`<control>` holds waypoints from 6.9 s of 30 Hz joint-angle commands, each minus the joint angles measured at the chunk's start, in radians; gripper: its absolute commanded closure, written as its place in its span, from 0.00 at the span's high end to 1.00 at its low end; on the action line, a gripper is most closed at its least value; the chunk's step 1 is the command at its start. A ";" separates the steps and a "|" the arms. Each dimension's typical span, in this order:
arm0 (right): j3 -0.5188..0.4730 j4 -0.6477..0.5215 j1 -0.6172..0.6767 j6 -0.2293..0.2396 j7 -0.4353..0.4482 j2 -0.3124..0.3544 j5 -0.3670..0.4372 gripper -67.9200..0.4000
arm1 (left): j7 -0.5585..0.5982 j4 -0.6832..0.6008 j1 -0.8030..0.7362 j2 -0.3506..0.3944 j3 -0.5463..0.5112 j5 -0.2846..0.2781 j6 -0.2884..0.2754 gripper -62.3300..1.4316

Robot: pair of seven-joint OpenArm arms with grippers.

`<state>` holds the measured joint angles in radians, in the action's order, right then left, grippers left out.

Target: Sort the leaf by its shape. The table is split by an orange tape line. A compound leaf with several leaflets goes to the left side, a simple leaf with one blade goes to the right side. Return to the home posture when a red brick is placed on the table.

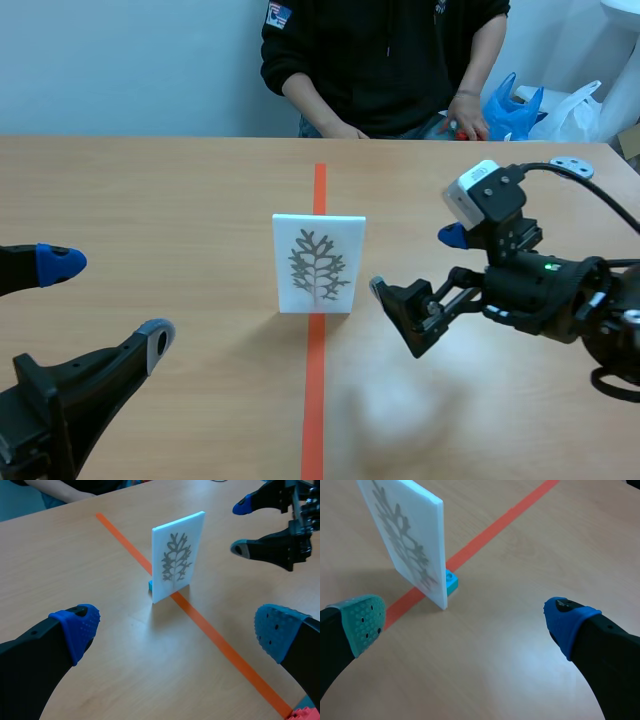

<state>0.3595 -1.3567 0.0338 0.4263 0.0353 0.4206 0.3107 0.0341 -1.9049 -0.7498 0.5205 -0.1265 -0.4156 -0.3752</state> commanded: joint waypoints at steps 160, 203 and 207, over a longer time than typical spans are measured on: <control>-0.661 -0.478 0.437 0.170 -0.280 0.204 0.490 1.00 | -0.027 -0.021 0.005 -0.004 -0.044 -0.010 -0.003 1.00; -0.660 -0.594 0.615 0.176 -0.254 0.034 0.534 1.00 | -0.028 -0.021 0.005 -0.004 -0.044 -0.034 -0.006 1.00; -0.660 -0.594 0.615 0.176 -0.254 0.034 0.534 1.00 | -0.028 -0.021 0.005 -0.004 -0.044 -0.034 -0.006 1.00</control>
<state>-0.2878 -1.9507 0.6598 0.6025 -0.2340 0.4408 0.8356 -0.0074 -1.9049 -0.7479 0.5205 -0.1726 -0.4385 -0.3763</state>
